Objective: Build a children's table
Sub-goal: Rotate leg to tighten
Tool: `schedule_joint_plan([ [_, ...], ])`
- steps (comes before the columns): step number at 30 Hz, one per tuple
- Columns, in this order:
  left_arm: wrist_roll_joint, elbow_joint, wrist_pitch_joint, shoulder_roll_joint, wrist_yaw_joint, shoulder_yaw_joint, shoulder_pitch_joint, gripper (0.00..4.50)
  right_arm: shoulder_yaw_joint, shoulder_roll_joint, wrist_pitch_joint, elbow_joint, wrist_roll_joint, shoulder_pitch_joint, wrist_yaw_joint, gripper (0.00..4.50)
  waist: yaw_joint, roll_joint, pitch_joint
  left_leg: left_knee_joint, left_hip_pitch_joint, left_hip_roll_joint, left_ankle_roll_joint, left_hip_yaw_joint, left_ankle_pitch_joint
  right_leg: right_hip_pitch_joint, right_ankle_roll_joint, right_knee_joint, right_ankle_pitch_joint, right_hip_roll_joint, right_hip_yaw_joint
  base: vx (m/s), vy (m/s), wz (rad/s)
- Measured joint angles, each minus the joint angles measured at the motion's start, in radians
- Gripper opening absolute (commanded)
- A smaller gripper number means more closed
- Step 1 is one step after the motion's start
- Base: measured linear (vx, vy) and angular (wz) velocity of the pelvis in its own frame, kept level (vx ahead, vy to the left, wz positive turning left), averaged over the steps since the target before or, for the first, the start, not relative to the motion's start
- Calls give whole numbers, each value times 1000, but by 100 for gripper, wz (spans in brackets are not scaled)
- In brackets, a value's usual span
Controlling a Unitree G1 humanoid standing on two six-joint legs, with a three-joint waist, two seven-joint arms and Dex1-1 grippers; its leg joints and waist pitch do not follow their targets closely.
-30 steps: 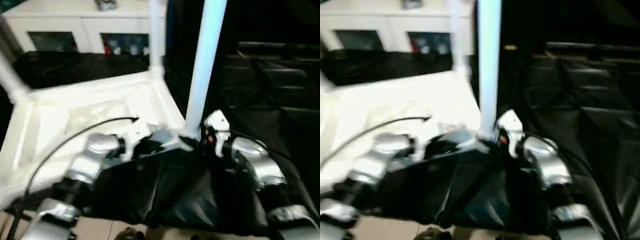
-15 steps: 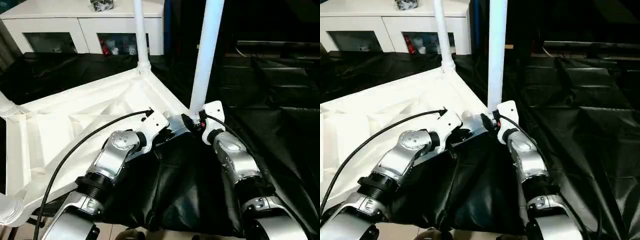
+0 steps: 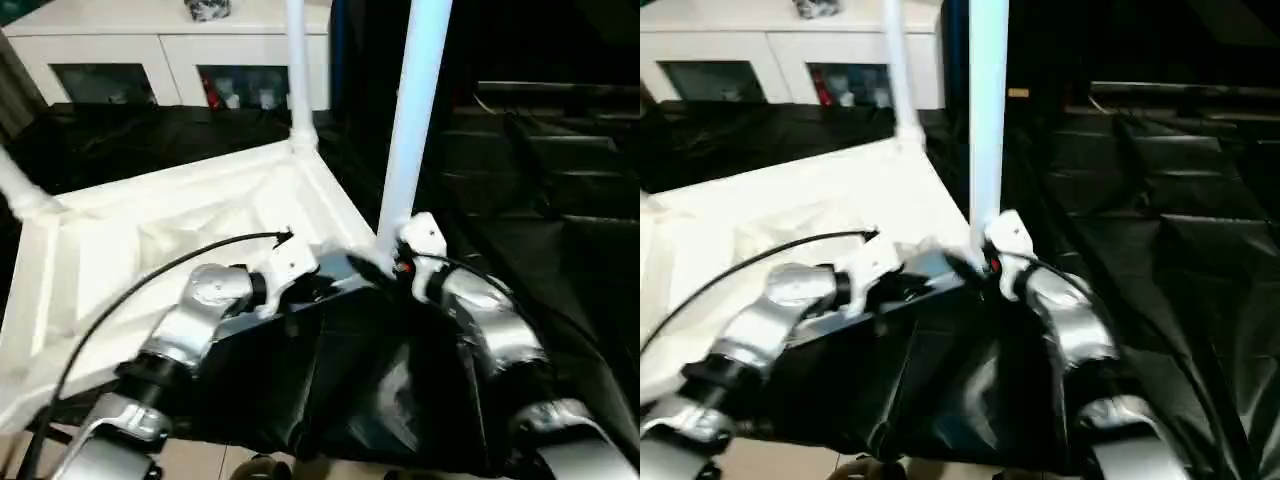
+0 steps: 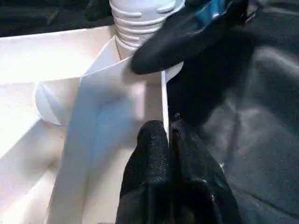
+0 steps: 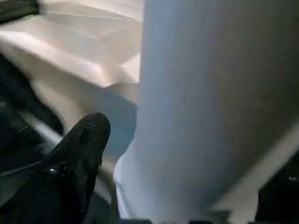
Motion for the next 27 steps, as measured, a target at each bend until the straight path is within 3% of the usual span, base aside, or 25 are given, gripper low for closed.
schedule_joint_plan([
  [9, -74, -23, -26, 97, -202, 3, 30, 0, 81, -139, 69, -162, 74, 56, 335, 396, 22, 0, 0, 0, -1, 1, 0, 0, 0, 0, 0, 1, 0, 0, -1, 0, 0, 0],
  [10, -75, -23, -32, 105, -215, 3, 31, 0, 85, -145, 78, -169, 80, 56, 360, 381, 24, 0, 0, 0, -1, 1, 0, 0, 0, 0, 0, 1, 0, 0, -1, 0, 0, 0],
  [20, -91, -44, -39, 137, -296, -4, 52, 0, 119, -187, 123, -214, 97, 58, 466, 293, 25, -1, 0, 0, -1, 1, 0, 1, 0, 0, 0, 1, 0, 0, 0, 0, 0, 0],
  [27, -91, -52, -39, 140, -297, -4, 53, 0, 116, -175, 138, -228, 96, 62, 462, 277, 25, -2, 0, 0, -1, 1, 0, 1, 0, 0, 0, 1, 0, 0, 0, 0, 0, 0],
])
